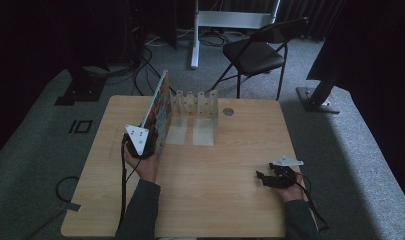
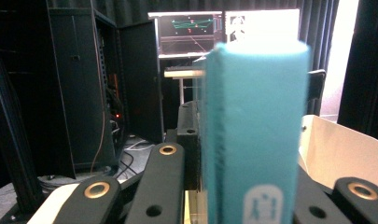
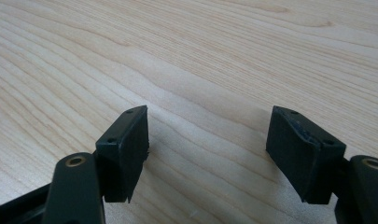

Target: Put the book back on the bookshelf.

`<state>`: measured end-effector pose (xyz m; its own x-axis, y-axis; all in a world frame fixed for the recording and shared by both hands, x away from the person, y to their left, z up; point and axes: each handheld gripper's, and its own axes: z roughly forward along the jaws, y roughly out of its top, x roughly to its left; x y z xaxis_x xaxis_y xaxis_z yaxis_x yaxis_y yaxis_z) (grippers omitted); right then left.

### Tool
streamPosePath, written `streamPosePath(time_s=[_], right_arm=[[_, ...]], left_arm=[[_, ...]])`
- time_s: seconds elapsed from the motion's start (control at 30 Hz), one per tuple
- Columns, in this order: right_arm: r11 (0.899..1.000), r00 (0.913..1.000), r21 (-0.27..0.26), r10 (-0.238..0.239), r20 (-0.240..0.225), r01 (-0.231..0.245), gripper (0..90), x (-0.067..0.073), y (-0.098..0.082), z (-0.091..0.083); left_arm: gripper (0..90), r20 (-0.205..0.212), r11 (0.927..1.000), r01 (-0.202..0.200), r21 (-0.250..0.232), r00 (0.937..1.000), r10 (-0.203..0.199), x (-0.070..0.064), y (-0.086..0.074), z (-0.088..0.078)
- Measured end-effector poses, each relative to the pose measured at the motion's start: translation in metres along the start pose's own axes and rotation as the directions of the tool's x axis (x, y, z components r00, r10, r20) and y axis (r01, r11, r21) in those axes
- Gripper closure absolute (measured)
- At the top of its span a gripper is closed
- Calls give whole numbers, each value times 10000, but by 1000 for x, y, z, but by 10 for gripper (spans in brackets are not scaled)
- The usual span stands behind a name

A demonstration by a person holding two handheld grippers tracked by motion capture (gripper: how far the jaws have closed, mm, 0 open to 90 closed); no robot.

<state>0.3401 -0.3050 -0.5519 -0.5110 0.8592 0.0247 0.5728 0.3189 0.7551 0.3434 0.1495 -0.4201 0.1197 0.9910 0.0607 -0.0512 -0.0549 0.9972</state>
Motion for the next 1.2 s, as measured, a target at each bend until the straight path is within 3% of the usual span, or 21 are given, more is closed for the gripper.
streamPosePath(time_s=[0.4,1.2], right_arm=[[10000,10000,-2,5,-8,-5,295,0,0,0],[10000,10000,-10,-2,-24,2,294,0,0,0]], left_arm=[[803,-198,9998,108,-159,9997,-111,-1,-4,0],[801,-172,9997,124,-203,9998,-127,0,-7,0]])
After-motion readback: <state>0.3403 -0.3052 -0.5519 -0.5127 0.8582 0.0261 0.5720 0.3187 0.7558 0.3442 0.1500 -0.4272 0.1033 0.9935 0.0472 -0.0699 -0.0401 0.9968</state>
